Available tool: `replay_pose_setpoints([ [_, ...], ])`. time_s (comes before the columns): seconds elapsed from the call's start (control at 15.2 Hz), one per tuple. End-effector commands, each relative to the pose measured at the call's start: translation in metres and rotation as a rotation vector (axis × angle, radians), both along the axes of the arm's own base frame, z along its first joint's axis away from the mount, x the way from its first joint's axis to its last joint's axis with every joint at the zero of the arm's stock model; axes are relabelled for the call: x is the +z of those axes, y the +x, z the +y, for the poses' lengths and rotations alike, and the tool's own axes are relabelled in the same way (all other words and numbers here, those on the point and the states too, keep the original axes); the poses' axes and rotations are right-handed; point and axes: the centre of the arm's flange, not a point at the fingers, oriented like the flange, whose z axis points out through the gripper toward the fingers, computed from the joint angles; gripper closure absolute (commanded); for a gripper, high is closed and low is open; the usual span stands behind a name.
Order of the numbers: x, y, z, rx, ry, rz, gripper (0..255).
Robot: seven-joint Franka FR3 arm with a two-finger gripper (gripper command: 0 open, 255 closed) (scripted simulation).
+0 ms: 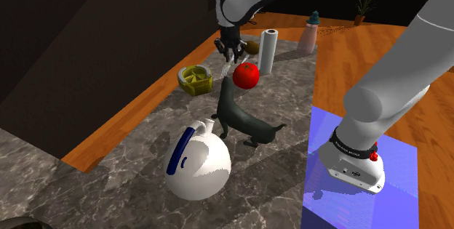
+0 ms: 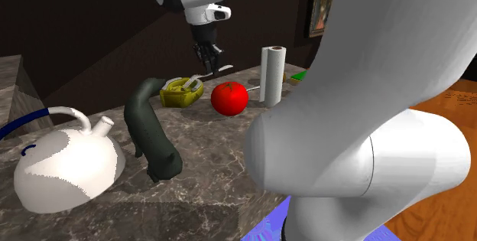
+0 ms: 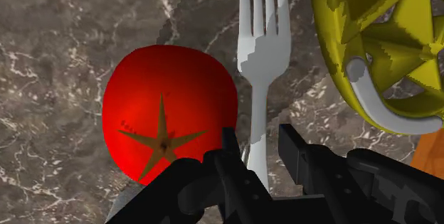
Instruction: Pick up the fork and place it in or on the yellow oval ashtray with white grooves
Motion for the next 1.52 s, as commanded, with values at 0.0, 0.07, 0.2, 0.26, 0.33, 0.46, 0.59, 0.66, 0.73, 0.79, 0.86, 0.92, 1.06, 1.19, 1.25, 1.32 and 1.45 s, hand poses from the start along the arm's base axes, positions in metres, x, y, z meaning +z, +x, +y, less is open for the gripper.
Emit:
replay_pose_setpoints([
  [0.0,-0.001,0.027,0.01,-0.002,0.001,-0.002,255],
  [0.07,-0.001,0.039,0.016,-0.002,0.001,-0.002,255],
  [0.2,-0.002,0.063,0.027,-0.002,0.001,-0.002,255],
  [0.26,-0.002,0.075,0.033,-0.002,0.001,-0.002,255],
  [0.33,-0.003,0.087,0.038,-0.002,0.001,-0.002,255],
  [0.46,-0.004,0.111,0.05,-0.002,0.001,-0.002,255],
  [0.59,-0.005,0.134,0.061,-0.002,0.001,-0.002,255],
  [0.66,-0.006,0.158,0.072,-0.002,0.001,-0.002,255],
  [0.73,-0.011,0.158,0.072,-0.002,0.001,-0.002,255],
  [0.79,-0.016,0.158,0.072,-0.002,0.001,-0.002,255],
  [0.86,-0.021,0.158,0.072,-0.002,0.001,-0.002,255],
  [0.92,-0.027,0.158,0.072,-0.002,0.001,-0.002,255],
  [1.06,-0.037,0.158,0.072,-0.002,0.001,-0.002,255],
  [1.19,-0.048,0.158,0.072,-0.002,0.001,-0.002,255],
  [1.25,-0.053,0.158,0.072,-0.002,0.001,-0.002,255],
  [1.32,-0.058,0.158,0.072,-0.002,0.001,-0.002,255],
  [1.45,-0.062,0.158,0.072,-0.002,0.001,-0.002,255],
])
